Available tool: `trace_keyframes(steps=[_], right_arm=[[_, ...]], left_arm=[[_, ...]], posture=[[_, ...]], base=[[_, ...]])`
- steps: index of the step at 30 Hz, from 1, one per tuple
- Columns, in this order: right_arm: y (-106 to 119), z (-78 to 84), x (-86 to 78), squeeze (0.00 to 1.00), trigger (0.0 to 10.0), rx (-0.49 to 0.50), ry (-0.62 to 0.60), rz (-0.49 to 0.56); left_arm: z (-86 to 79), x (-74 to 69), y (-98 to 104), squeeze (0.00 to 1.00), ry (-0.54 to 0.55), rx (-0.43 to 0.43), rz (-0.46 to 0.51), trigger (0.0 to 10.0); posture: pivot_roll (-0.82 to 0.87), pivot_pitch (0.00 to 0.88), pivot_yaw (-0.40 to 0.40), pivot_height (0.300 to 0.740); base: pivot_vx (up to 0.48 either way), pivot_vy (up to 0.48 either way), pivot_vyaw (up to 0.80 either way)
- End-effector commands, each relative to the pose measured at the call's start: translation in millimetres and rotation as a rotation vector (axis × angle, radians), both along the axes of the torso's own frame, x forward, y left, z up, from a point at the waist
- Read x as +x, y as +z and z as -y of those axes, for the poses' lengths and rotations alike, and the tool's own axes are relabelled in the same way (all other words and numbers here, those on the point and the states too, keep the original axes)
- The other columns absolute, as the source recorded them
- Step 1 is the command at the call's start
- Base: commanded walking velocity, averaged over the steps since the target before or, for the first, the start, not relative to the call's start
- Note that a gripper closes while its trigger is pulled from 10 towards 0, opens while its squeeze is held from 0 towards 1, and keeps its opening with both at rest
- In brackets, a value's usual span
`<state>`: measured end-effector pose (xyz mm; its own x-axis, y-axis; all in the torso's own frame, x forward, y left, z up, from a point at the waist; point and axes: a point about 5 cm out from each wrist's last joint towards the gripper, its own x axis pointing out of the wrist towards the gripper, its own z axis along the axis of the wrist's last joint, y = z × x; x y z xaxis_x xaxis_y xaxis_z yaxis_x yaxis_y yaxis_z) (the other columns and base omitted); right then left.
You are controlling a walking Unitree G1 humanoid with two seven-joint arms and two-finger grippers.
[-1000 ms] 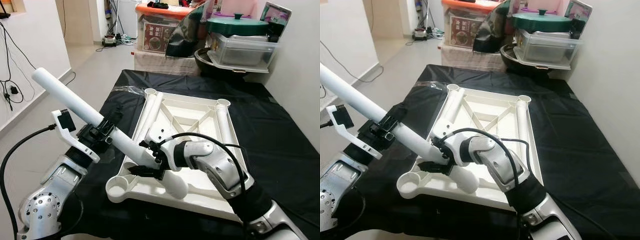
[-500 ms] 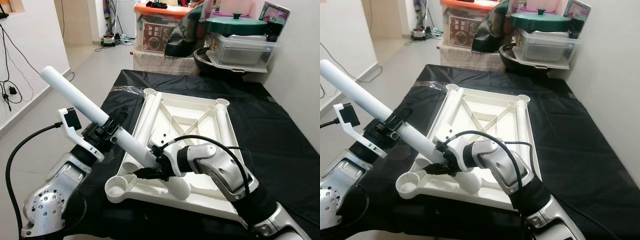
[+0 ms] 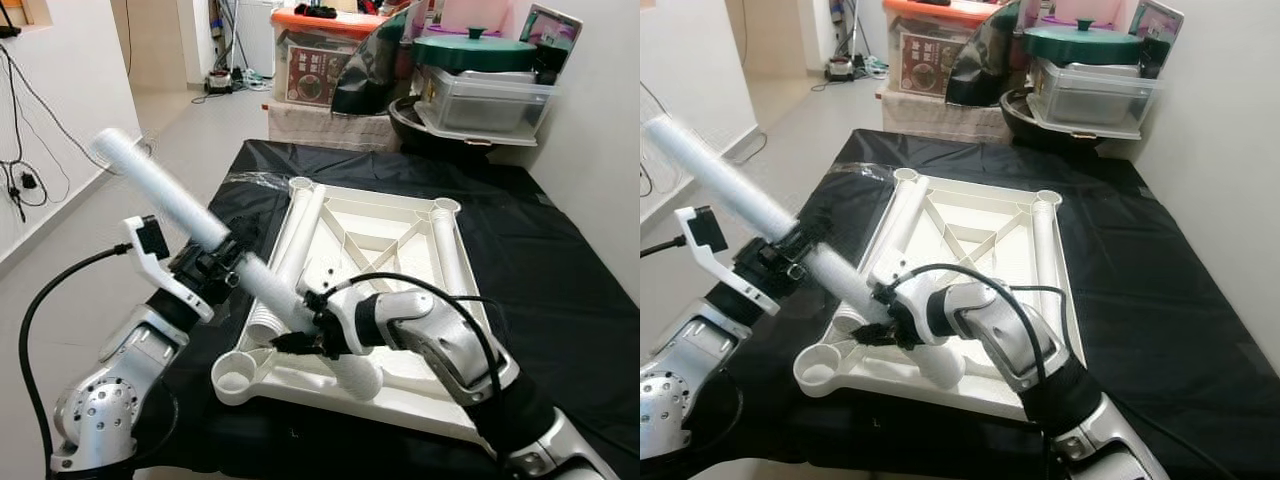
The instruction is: Building children table
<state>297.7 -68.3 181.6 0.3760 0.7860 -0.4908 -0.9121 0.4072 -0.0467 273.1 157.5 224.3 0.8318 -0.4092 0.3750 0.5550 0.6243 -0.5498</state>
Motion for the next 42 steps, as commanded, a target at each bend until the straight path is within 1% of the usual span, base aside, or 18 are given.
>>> trace_keyframes(steps=[1, 7, 14, 17, 18, 20, 21, 23, 26, 28, 29, 30, 32, 33, 34, 39, 41, 42], right_arm=[[1.5, 6.0, 1.5, 0.00, 0.0, 0.014, -0.029, -0.006], [13.3, 23.1, 5.1, 0.00, 0.0, 0.062, -0.085, -0.012], [24.0, 38.5, 12.9, 0.00, 0.0, 0.090, -0.152, 0.006], [41.7, 53.0, 24.1, 0.00, 0.0, 0.123, -0.217, 0.055], [54.7, 62.5, 32.8, 0.00, 0.0, 0.150, -0.267, 0.098], [66.4, 70.6, 40.3, 0.00, 0.0, 0.181, -0.314, 0.137], [79.5, 78.5, 48.6, 0.00, 0.0, 0.236, -0.376, 0.176], [89.3, 84.8, 55.2, 0.00, 0.0, 0.281, -0.430, 0.210], [114.4, 98.6, 70.2, 0.00, 0.0, 0.480, -0.598, 0.284], [114.4, 98.6, 70.2, 0.00, 0.0, 0.480, -0.598, 0.284], [121.6, 104.0, 74.6, 0.00, 0.0, 0.590, -0.673, 0.272], [121.6, 104.0, 74.6, 0.00, 0.0, 0.590, -0.673, 0.272], [122.6, 106.2, 81.8, 0.00, 0.0, 0.882, -0.809, 0.166], [122.6, 106.2, 81.8, 0.00, 0.0, 0.882, -0.809, 0.166], [117.6, 101.2, 82.9, 0.00, 0.0, 0.982, -0.843, 0.107], [112.6, 94.8, 82.2, 0.00, 0.0, 1.042, -0.855, 0.072], [101.0, 88.6, 83.3, 0.00, 0.0, 1.127, -0.918, 0.017], [101.0, 88.6, 83.3, 0.00, 0.0, 1.127, -0.918, 0.017]], left_arm=[[1.2, 1.4, -0.2, 1.00, 0.002, 0.018, 0.006, 10.0], [-11.5, 2.2, 5.7, 1.00, 0.073, -0.049, 0.027, 10.0], [-12.8, -5.5, 15.4, 1.00, 0.029, -0.128, 0.077, 10.0], [-10.3, -11.7, 19.7, 1.00, -0.042, -0.171, 0.106, 10.0], [-8.0, -14.6, 20.0, 0.42, -0.081, -0.178, 0.108, 10.0], [-6.7, -16.4, 19.3, 0.42, -0.103, -0.177, 0.105, 10.0], [-7.1, -16.8, 16.2, 0.00, -0.101, -0.168, 0.095, 10.0], [-7.8, -16.2, 12.4, 0.00, -0.092, -0.153, 0.080, 10.0], [-8.3, -12.3, -1.0, 0.00, -0.048, -0.074, 0.018, 10.0], [-8.3, -12.3, -1.0, 0.00, -0.048, -0.074, 0.018, 10.0], [-7.8, -8.4, -9.5, 0.00, -0.021, -0.013, -0.037, 10.0], [-7.8, -8.4, -9.5, 0.00, -0.021, -0.013, -0.037, 10.0], [-6.6, 2.5, -39.6, 0.00, 0.079, 0.208, -0.197, 10.0], [-6.6, 2.5, -39.6, 0.00, 0.079, 0.208, -0.197, 10.0], [-5.4, 4.4, -49.1, 0.00, 0.105, 0.285, -0.253, 10.0], [-4.5, 5.8, -56.1, 0.00, 0.122, 0.356, -0.298, 10.0], [-5.1, 7.2, -64.4, 0.00, 0.162, 0.525, -0.337, 10.0], [-5.1, 7.2, -64.4, 0.00, 0.162, 0.525, -0.337, 10.0]], posture=[[0.04, 0.000, -0.088, 0.740], [0.04, 0.000, -0.087, 0.740], [0.04, 0.000, -0.087, 0.740], [0.03, 0.000, -0.086, 0.740], [0.03, 0.000, -0.087, 0.740], [0.03, 0.000, -0.087, 0.740], [0.03, 0.000, -0.088, 0.740], [0.03, 0.000, -0.091, 0.740], [0.03, 0.000, -0.092, 0.740], [0.03, 0.000, -0.092, 0.740], [0.04, 0.000, -0.099, 0.740], [0.04, 0.000, -0.099, 0.740], [0.05, 0.000, -0.090, 0.740], [0.05, 0.000, -0.090, 0.740], [0.05, 0.000, -0.088, 0.740], [0.05, 0.000, -0.092, 0.740], [0.06, 0.000, -0.095, 0.740], [0.06, 0.000, -0.095, 0.740]], base=[[0.000, 0.000, 0.00], [0.000, 0.000, 0.00], [0.000, 0.000, 0.00], [0.000, 0.000, 0.00], [0.000, 0.000, 0.00], [0.000, 0.000, 0.00], [0.000, 0.000, 0.00], [0.000, 0.000, 0.00], [0.000, 0.000, 0.00], [0.000, 0.000, 0.00], [0.000, 0.000, 0.00], [0.000, 0.000, 0.00], [0.000, 0.000, 0.00], [0.000, 0.000, 0.00], [0.000, 0.000, 0.00], [0.000, 0.000, 0.00], [0.000, 0.000, 0.00], [0.000, 0.000, 0.00]])
